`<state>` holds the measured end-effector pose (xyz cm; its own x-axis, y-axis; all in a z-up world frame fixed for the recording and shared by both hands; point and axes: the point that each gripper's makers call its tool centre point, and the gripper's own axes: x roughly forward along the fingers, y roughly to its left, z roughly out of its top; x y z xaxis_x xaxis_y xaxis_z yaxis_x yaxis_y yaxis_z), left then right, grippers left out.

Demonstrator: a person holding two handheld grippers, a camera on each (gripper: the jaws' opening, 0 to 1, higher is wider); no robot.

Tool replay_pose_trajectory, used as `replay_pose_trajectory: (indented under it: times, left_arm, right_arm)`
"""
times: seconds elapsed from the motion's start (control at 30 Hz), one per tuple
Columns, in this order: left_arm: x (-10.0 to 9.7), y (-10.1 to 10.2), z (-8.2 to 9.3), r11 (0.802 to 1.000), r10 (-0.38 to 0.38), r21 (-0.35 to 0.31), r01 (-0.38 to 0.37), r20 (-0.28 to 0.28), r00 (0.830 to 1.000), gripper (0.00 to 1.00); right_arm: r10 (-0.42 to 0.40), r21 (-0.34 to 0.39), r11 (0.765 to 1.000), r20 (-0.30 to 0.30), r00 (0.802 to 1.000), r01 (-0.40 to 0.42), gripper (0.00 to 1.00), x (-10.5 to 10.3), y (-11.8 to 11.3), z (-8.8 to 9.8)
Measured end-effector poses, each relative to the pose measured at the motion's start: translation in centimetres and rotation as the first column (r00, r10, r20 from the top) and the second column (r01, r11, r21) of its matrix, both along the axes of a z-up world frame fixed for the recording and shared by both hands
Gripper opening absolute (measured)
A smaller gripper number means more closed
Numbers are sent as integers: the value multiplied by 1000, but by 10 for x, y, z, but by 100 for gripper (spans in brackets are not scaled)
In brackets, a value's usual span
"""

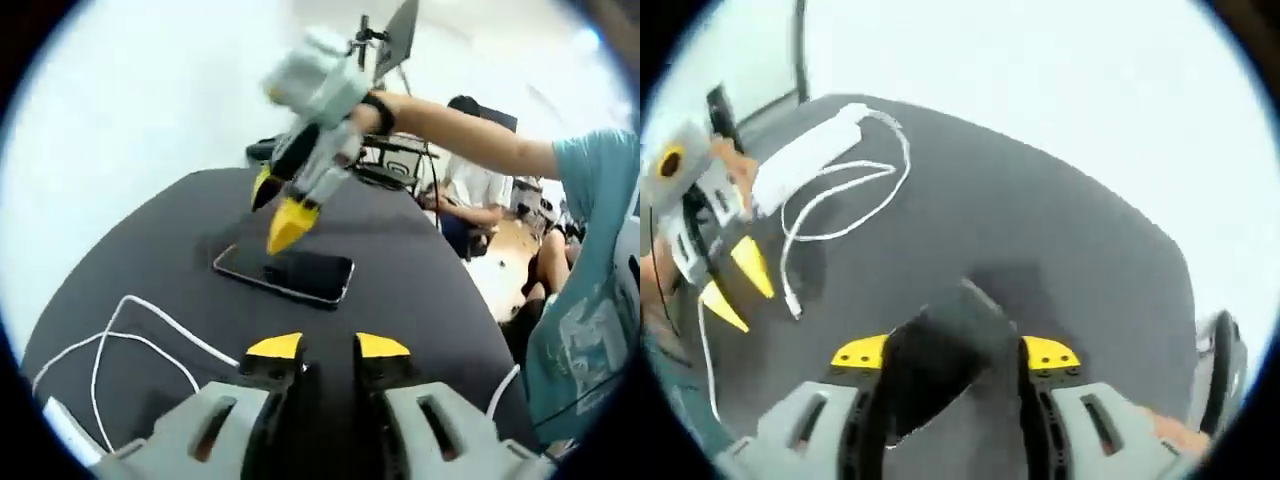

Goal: Connect the charging cable to the phone, plug the charger into the socket, and turn on the power strip switch to charge the phone.

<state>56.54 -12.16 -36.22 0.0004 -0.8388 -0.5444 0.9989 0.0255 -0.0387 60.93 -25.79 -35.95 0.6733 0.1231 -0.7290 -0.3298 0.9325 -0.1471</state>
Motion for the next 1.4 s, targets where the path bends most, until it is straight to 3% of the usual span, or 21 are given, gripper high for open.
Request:
replay_pose_trajectory:
  times: [0.03,0.13,0.17,0.23,0.3,0.37,0.43,0.5,0.63,0.83,1.07,1.1,1.4]
  left_arm:
    - [-2,0,1,1000,-3,-4,3,4,1000,21]
    - [-5,1,7,999,-3,-40,3,-4,1000,21]
    - [-8,3,8,999,-10,-40,9,-14,1000,21]
    - [-26,7,8,996,-83,-35,81,-59,995,23]
    - [-33,10,9,993,-110,-41,107,-72,991,29]
    - [-37,13,9,992,-121,-38,118,-74,990,29]
    - [-36,14,7,992,-124,-28,123,-66,990,29]
    - [-35,14,6,993,-118,-21,117,-60,991,27]
    - [-38,13,4,993,-121,-15,120,-61,991,27]
    - [-34,14,4,993,-116,-19,115,-59,992,27]
    - [-31,14,0,993,-115,-10,114,-64,991,27]
    - [-31,14,-1,993,-114,-7,114,-65,991,27]
    - [-27,16,-1,994,-113,-12,113,-61,992,25]
  right_arm:
    - [-21,-7,1000,23,1000,21,57,-6,-3,0]
    - [-122,64,992,153,981,113,67,-22,-2,-4]
    - [-155,86,986,164,974,142,70,-28,0,-9]
    - [-213,150,972,216,953,183,72,-40,9,-17]
    - [-225,124,972,256,940,199,76,-49,15,-28]
    - [-249,54,968,324,913,245,75,-51,7,-33]
    - [-292,92,956,350,890,278,73,-49,9,-39]
    - [-309,147,950,337,889,275,70,-46,16,-47]
    - [-327,167,944,339,882,286,69,-43,11,-49]
    - [-304,149,952,334,892,268,68,-51,-6,-48]
    - [-350,127,937,332,876,326,63,-66,-60,-47]
    - [-365,128,931,332,870,342,62,-64,-74,-46]
    - [-414,128,910,328,849,394,61,-51,-127,-46]
